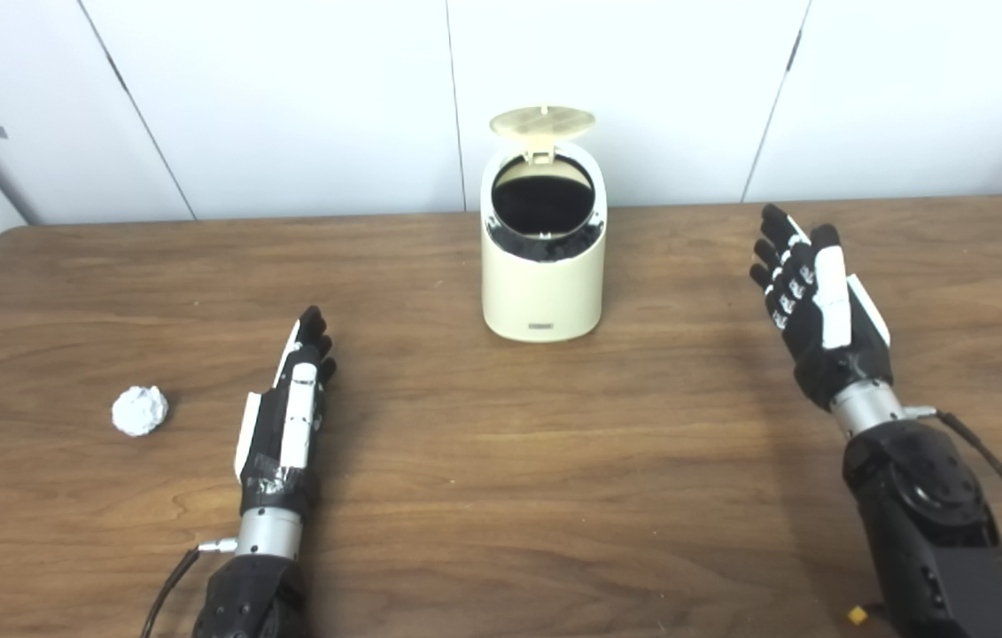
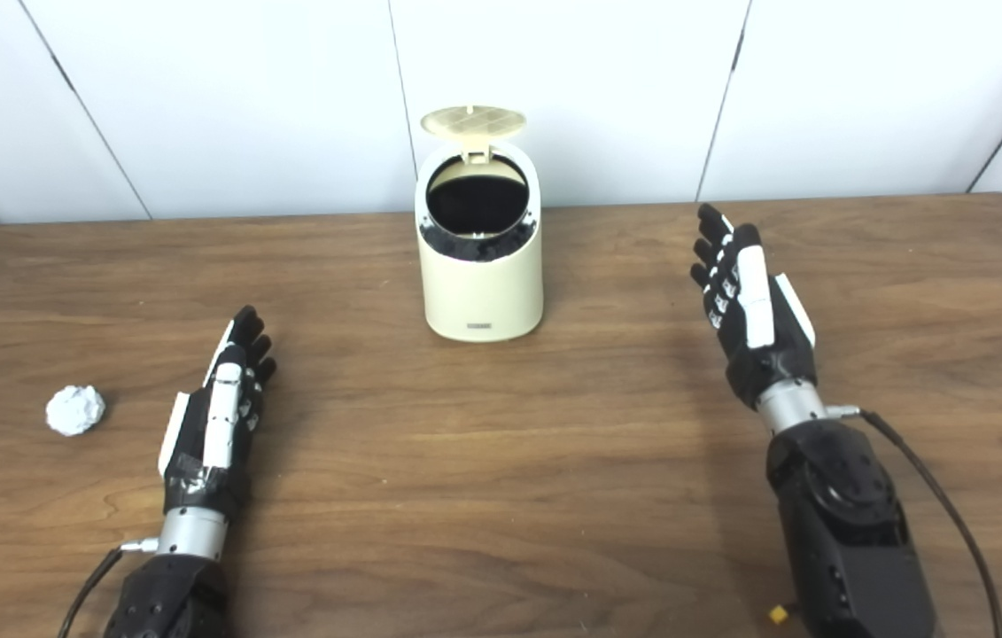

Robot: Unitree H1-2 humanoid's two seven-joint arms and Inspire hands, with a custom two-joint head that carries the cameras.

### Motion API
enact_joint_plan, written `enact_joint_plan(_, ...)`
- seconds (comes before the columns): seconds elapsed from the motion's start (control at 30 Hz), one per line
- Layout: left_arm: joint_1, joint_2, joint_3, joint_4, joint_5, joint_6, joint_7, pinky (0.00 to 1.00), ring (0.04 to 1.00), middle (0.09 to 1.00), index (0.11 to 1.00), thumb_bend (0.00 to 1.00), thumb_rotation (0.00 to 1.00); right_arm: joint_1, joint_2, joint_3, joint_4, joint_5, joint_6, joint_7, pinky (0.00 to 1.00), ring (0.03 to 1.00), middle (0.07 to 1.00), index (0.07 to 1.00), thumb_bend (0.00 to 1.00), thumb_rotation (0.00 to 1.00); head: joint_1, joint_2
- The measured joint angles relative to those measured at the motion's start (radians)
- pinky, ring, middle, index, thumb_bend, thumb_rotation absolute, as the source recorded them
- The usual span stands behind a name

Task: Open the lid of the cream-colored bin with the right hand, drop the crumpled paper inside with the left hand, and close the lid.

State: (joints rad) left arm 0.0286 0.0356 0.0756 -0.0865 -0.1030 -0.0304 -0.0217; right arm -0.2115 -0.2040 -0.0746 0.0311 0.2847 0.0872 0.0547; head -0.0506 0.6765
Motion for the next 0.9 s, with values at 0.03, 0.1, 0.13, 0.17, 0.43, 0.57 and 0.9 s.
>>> enact_joint_plan(0.03,0.000,0.000,0.000,0.000,-0.003,0.001,0.000,1.00,1.000,1.000,1.000,0.38,0.94,0.003,0.012,-0.004,0.012,-0.009,-0.017,0.000,1.00,1.000,0.993,0.953,0.67,1.00,0.002,0.002)
enact_joint_plan(0.1,0.000,0.001,0.000,-0.002,-0.007,0.005,-0.001,1.00,1.000,1.000,1.000,0.38,0.95,0.006,0.028,-0.007,0.020,-0.026,-0.030,-0.001,1.00,1.000,0.991,0.951,0.66,1.00,0.002,0.008)
enact_joint_plan(0.13,-0.001,0.001,0.000,-0.002,-0.009,0.007,-0.002,1.00,1.000,1.000,1.000,0.39,0.95,0.006,0.034,-0.007,0.021,-0.038,-0.041,-0.002,1.00,1.000,0.991,0.950,0.65,1.00,0.002,0.009)
enact_joint_plan(0.17,-0.001,0.002,0.000,-0.002,-0.011,0.008,-0.003,1.00,1.000,1.000,1.000,0.39,0.95,0.006,0.038,-0.009,0.020,-0.045,-0.049,-0.003,1.00,1.000,0.991,0.949,0.65,1.00,0.002,0.011)
enact_joint_plan(0.43,0.000,0.004,0.006,-0.008,-0.025,0.016,-0.006,1.00,1.000,1.000,1.000,0.40,0.93,0.030,0.050,-0.019,0.018,-0.106,-0.078,-0.012,1.00,0.997,0.976,0.937,0.59,1.00,0.003,0.021)
enact_joint_plan(0.57,0.001,0.003,0.009,-0.012,-0.029,0.020,-0.006,1.00,1.000,1.000,1.000,0.42,0.91,0.058,0.059,-0.018,0.017,-0.123,-0.091,-0.013,1.00,0.998,0.976,0.938,0.56,1.00,0.005,0.023)
enact_joint_plan(0.9,0.002,0.003,0.011,-0.013,-0.034,0.020,-0.012,1.00,1.000,1.000,1.000,0.42,0.93,0.074,0.060,-0.030,0.017,-0.125,-0.096,-0.004,1.00,1.000,0.984,0.949,0.58,1.00,0.046,0.041)
